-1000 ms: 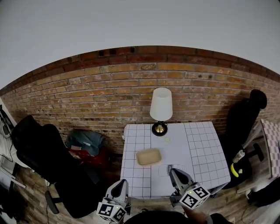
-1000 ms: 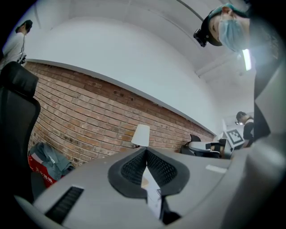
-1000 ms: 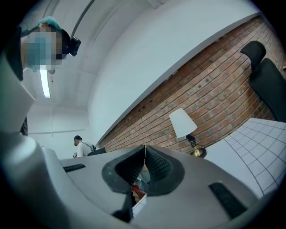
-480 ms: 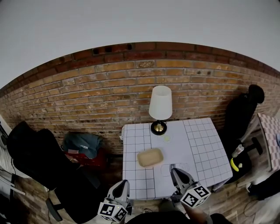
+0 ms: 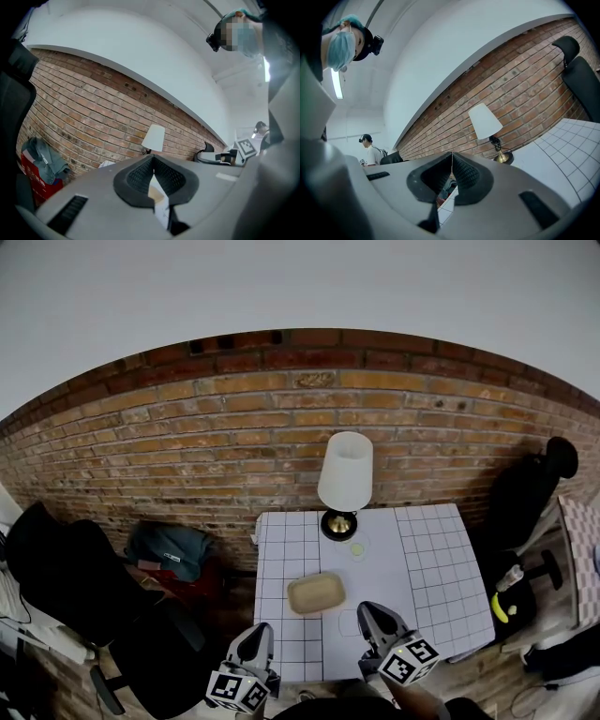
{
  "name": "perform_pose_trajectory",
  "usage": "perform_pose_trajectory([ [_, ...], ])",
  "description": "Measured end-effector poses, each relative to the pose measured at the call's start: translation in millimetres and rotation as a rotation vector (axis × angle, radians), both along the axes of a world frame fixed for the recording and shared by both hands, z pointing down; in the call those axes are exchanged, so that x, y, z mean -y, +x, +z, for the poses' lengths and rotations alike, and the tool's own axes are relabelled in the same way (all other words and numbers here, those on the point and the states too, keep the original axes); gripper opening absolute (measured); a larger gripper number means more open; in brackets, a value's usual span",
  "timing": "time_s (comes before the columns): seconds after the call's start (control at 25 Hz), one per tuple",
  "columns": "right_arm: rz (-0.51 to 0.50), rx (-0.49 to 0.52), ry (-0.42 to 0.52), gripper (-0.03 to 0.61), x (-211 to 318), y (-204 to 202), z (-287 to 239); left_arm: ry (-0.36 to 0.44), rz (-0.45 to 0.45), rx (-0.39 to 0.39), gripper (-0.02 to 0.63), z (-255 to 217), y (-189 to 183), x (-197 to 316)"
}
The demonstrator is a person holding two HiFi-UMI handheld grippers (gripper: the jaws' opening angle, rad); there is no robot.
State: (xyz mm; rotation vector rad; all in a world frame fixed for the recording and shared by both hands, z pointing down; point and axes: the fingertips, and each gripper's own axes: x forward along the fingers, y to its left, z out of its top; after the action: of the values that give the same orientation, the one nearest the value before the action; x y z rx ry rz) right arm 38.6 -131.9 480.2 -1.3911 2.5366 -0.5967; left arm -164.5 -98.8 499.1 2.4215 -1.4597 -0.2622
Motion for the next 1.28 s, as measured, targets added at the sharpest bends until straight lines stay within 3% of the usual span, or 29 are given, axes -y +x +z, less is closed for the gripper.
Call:
perform_pose_trajectory([
  [0.28,-0.044,-0.036,0.008,0.006,38,8,12,0.002,-0.05,0.062,0.011,8,10,36],
  [0.52,-0.049,-0.073,-0.015,0.006,65,14,39,-0.034,-0.101,0.07,0.011,29,9,54],
  [0.96,-0.094,-0.1,-0.15,0.006,91,12,112,-0.173,-0.09,0.1,0.011,90,23,75],
  [1.28,-0.117,-0.135,-0.217,0.008,103,12,145,-0.241,-0.091,0.075,0.036,116,32,89],
])
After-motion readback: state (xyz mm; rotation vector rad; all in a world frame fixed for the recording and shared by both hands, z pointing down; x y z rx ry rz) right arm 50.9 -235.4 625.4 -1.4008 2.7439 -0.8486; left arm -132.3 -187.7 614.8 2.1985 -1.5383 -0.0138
